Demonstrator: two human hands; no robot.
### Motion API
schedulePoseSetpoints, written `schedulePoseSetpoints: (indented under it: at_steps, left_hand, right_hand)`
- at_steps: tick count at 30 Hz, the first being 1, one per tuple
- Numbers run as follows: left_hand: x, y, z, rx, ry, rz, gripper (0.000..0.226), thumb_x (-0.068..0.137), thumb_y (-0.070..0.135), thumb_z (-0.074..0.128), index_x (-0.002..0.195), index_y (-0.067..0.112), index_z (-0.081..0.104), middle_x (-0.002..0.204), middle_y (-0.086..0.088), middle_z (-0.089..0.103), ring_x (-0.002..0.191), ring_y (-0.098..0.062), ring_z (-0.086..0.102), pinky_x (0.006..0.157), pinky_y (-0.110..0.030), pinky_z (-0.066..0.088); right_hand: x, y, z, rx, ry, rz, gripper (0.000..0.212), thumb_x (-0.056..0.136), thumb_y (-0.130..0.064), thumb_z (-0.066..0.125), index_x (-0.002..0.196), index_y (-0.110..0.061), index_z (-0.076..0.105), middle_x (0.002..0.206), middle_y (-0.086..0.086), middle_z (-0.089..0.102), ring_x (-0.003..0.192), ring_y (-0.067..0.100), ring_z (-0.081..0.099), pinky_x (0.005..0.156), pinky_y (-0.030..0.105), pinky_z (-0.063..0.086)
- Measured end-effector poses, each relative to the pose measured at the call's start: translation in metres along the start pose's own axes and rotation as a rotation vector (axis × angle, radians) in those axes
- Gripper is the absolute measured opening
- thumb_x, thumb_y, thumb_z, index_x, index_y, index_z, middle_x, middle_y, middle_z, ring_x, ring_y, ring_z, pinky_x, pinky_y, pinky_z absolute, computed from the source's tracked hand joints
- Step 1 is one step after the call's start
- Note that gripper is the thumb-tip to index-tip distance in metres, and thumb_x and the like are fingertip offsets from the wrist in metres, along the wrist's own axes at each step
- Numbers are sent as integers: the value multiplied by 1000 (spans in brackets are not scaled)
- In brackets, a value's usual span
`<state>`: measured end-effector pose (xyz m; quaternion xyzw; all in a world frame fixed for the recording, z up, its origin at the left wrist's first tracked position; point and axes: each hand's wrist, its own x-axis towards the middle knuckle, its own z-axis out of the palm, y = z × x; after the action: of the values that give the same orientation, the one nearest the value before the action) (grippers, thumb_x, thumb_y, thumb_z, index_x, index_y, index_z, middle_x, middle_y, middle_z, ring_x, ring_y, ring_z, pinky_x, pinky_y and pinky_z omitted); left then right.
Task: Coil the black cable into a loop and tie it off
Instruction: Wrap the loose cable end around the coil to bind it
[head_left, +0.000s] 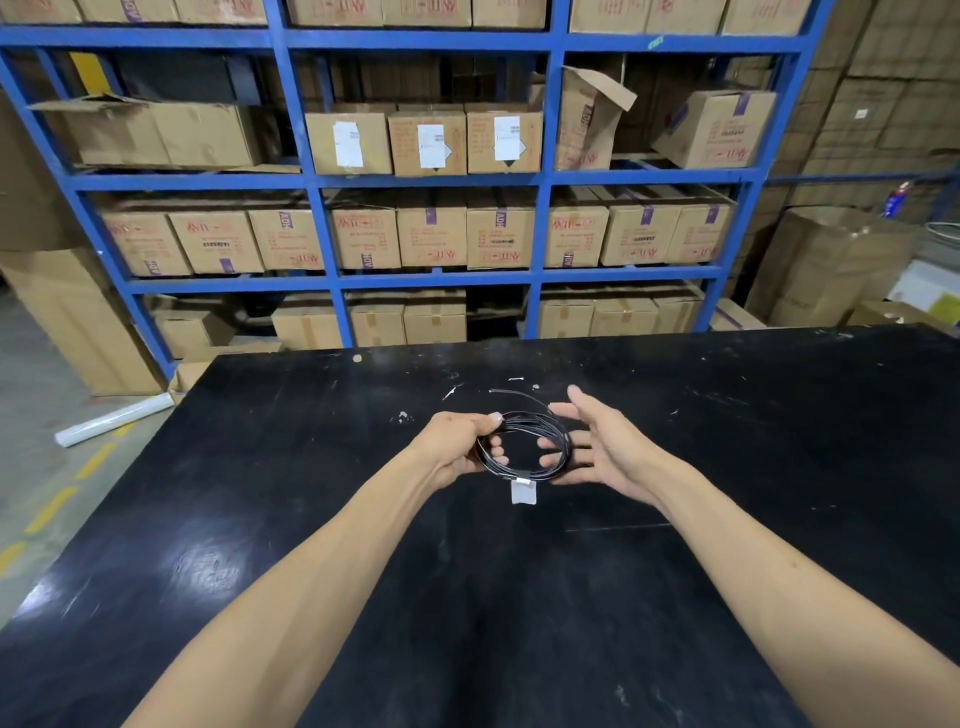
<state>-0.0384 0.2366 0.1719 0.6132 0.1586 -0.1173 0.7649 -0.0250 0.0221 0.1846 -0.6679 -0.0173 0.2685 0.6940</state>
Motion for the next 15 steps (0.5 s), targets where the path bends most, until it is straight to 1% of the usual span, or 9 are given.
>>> schedulePoseSetpoints:
  at_steps: [2,4,6,8,9,10,12,13,15]
  left_hand:
    - [2,-3,1,-20,3,-12,9,99,7,59,98,1,65,67,-10,55,57,-20,55,57,-35,62]
    - [3,-5,3,-28,8,-15,8,98,6,60,99,0,65,67,-11,57,56,-22,58,58,-37,62]
    - [3,-6,5,-42,-2,-18,9,98,9,61,100,1,66,67,-12,60,57,-23,61,60,-38,63]
    - [3,-7,7,-65,-22,-27,18,100,19,60,100,3,67,68,-12,64,59,-24,65,62,-38,63]
    - [3,-7,6,-72,-29,-29,26,100,27,59,99,2,68,69,-12,66,60,-24,66,64,-38,63]
    - [3,-7,6,-73,-35,-24,34,99,35,60,99,2,70,69,-11,67,61,-24,68,65,-38,63]
    - [4,-7,6,-34,-51,1,41,92,43,68,99,2,73,71,-11,68,63,-24,68,67,-38,62]
    - [5,-7,6,4,-60,17,40,89,41,73,100,3,74,72,-10,68,63,-23,68,68,-37,61]
    - [5,-11,8,66,-65,60,29,87,31,77,98,3,75,73,-11,68,62,-21,68,67,-34,61]
  right_hand:
    - [1,6,0,-172,49,-120,37,96,-52,61,129,-35,64,110,8,76,91,24,78,75,43,66]
    - [3,15,1,-442,171,-278,40,101,-34,61,141,-33,62,101,6,77,83,14,77,74,41,67]
    - [5,23,1,-639,289,-374,40,105,-22,56,144,-30,62,91,5,78,75,5,75,64,29,66]
    - [4,27,1,-743,334,-400,41,107,-18,52,146,-28,60,84,1,74,66,-2,71,57,17,60]
    - [3,28,1,-780,339,-395,42,107,-17,51,148,-27,58,83,1,72,63,0,70,58,17,60]
    - [2,29,1,-817,339,-390,43,108,-16,49,150,-26,55,85,3,70,62,6,72,62,22,62]
    - [1,32,3,-915,359,-397,45,108,-15,47,153,-23,51,92,10,70,74,25,74,78,40,62]
    - [1,33,4,-970,388,-403,46,108,-15,46,153,-21,50,95,13,71,80,31,72,81,43,60]
    - [1,33,6,-1048,453,-399,46,108,-16,46,154,-18,48,101,15,71,91,35,69,81,40,57]
